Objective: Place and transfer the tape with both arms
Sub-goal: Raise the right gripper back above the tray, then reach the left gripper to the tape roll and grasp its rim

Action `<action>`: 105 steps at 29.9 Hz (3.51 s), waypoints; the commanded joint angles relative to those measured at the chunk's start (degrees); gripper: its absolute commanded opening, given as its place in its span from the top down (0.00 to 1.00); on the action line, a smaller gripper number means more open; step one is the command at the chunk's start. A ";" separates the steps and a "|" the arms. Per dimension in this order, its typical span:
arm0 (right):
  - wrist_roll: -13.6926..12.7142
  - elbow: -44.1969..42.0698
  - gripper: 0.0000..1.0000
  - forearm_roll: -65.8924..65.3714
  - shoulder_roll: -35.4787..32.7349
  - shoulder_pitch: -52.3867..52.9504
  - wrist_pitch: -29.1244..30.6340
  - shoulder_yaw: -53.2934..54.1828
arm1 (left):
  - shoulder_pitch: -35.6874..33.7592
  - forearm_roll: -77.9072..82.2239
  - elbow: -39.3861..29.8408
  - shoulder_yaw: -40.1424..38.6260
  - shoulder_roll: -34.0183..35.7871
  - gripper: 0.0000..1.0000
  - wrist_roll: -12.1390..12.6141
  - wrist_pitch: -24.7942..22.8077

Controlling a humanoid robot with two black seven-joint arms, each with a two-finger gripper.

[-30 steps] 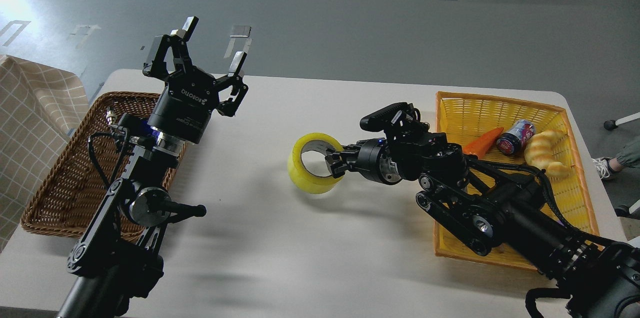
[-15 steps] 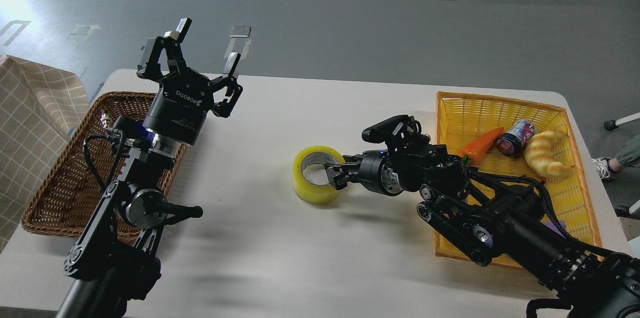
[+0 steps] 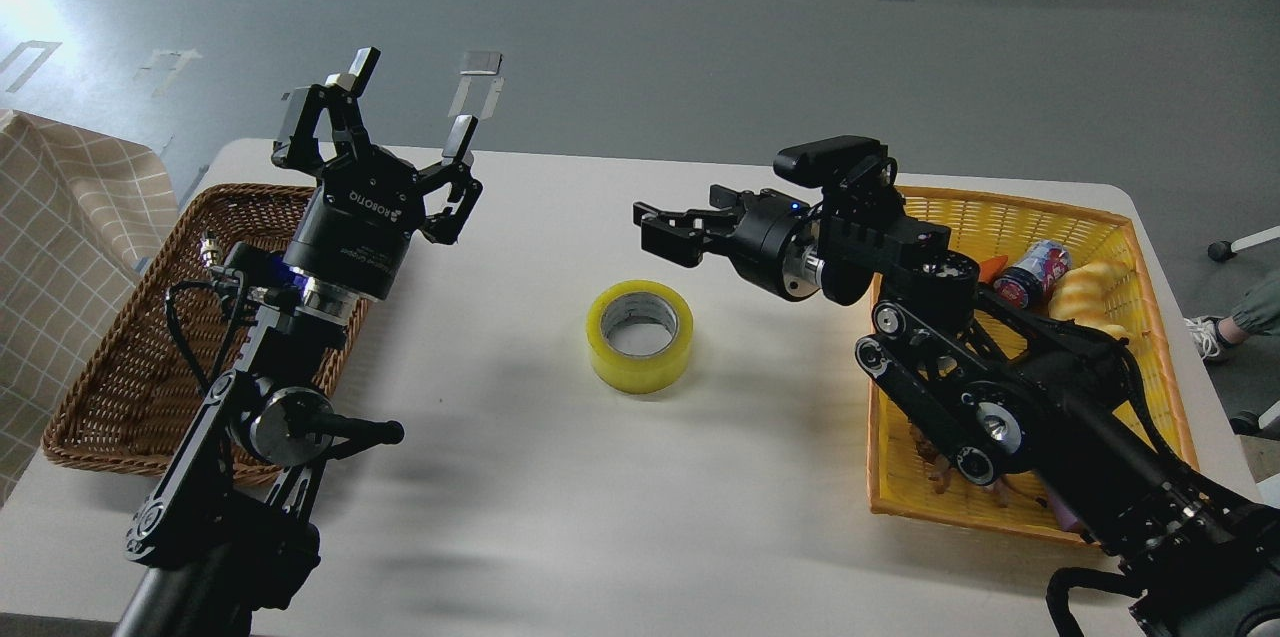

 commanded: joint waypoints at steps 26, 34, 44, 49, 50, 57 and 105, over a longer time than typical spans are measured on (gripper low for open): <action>2.91 19.99 0.00 59.86 0.00 -15.75 0.26 26.89 | -9.75 -0.16 0.10 0.83 -2.81 0.02 5.25 8.13; 2.91 19.20 0.00 62.67 0.00 -14.87 0.70 26.36 | -10.46 0.01 -1.04 1.27 -2.81 0.02 5.60 10.35; 2.91 19.20 0.00 62.68 0.00 -15.40 3.43 25.39 | -8.97 13.77 -2.18 8.21 -0.70 0.02 2.71 15.44; 2.91 19.55 0.00 62.59 0.00 -17.24 3.43 25.48 | -11.59 41.61 -2.88 13.03 -0.87 0.02 -4.42 33.25; 2.91 19.64 0.00 62.59 0.00 -17.50 3.43 25.48 | -12.21 43.85 -3.23 14.27 -0.88 0.02 -3.99 35.30; 2.91 20.08 0.00 62.59 0.00 -17.95 2.55 25.66 | -12.66 47.21 -5.52 25.44 3.68 0.03 -1.17 37.61; 2.20 19.20 0.00 62.50 0.00 -17.42 -6.50 25.48 | -17.23 80.63 18.47 44.51 11.78 0.02 4.02 32.68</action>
